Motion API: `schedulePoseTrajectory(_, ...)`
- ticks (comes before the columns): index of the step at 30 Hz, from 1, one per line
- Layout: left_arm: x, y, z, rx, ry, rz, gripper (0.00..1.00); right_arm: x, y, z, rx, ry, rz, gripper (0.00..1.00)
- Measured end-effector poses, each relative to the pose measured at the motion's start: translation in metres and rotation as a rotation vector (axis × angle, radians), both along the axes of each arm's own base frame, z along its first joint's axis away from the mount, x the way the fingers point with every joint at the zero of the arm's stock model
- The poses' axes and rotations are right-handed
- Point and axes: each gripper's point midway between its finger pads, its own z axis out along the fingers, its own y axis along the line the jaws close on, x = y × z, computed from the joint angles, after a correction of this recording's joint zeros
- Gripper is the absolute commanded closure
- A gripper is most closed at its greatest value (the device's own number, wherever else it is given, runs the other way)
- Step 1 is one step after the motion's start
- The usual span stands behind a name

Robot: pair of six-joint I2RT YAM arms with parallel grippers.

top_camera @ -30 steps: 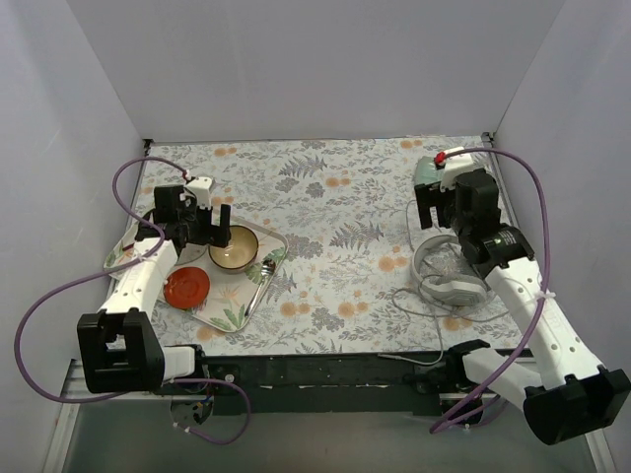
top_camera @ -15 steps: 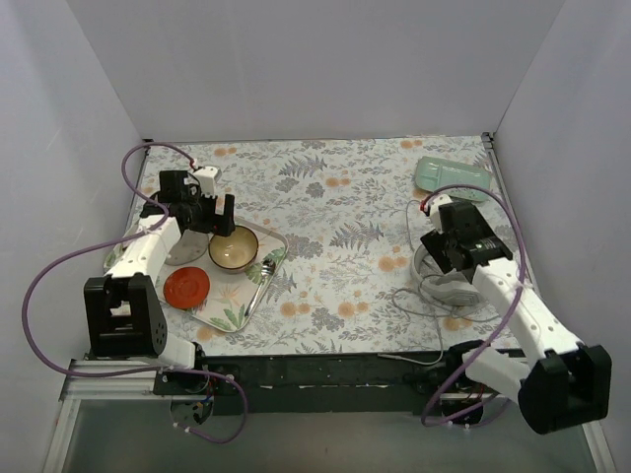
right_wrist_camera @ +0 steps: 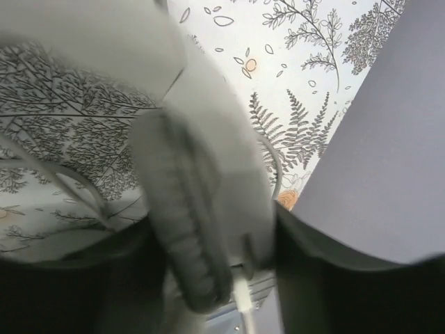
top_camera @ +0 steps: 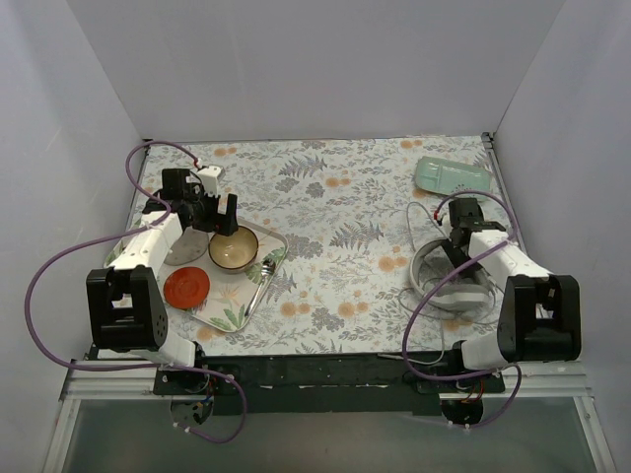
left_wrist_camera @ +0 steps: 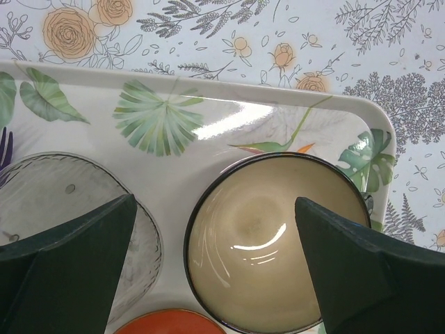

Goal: Wrap the headphones

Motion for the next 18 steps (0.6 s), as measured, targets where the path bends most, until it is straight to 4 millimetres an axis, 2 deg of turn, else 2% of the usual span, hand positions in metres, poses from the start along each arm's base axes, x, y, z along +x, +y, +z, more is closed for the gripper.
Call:
schedulePoseTrajectory(1,0.0,0.0,0.0,0.0,0.0,0.0,0.02,0.0,-0.003,-0.001,-0.013,0.008,-0.006,0.64)
schedulePoseTrajectory(2,0.0,0.0,0.0,0.0,0.0,-0.001,0.02,0.001,-0.005,-0.001,-0.017,0.014,-0.009,0.69)
schedulePoseTrajectory(4,0.0,0.0,0.0,0.0,0.0,-0.001,0.02,0.004,-0.005,0.001,-0.014,0.024,-0.011,0.79)
schedulePoseTrajectory(7,0.0,0.0,0.0,0.0,0.001,-0.001,0.02,0.012,0.003,0.002,0.024,0.02,-0.003,0.88)
schedulePoseTrajectory(9,-0.002,0.0,-0.001,0.0,0.007,-0.001,0.02,0.013,0.008,0.003,0.046,0.021,0.001,0.99)
schedulePoseTrajectory(14,-0.007,-0.006,0.004,-0.027,0.03,-0.025,0.02,0.018,0.028,0.018,0.049,0.018,0.051,0.99)
schedulePoseTrajectory(16,-0.005,-0.014,0.02,-0.062,0.021,-0.057,0.02,0.026,0.047,0.037,0.051,0.0,0.084,0.99)
schedulePoseTrajectory(18,-0.001,-0.022,0.042,-0.101,-0.003,-0.091,0.02,0.041,0.075,0.067,0.072,-0.056,0.124,0.99)
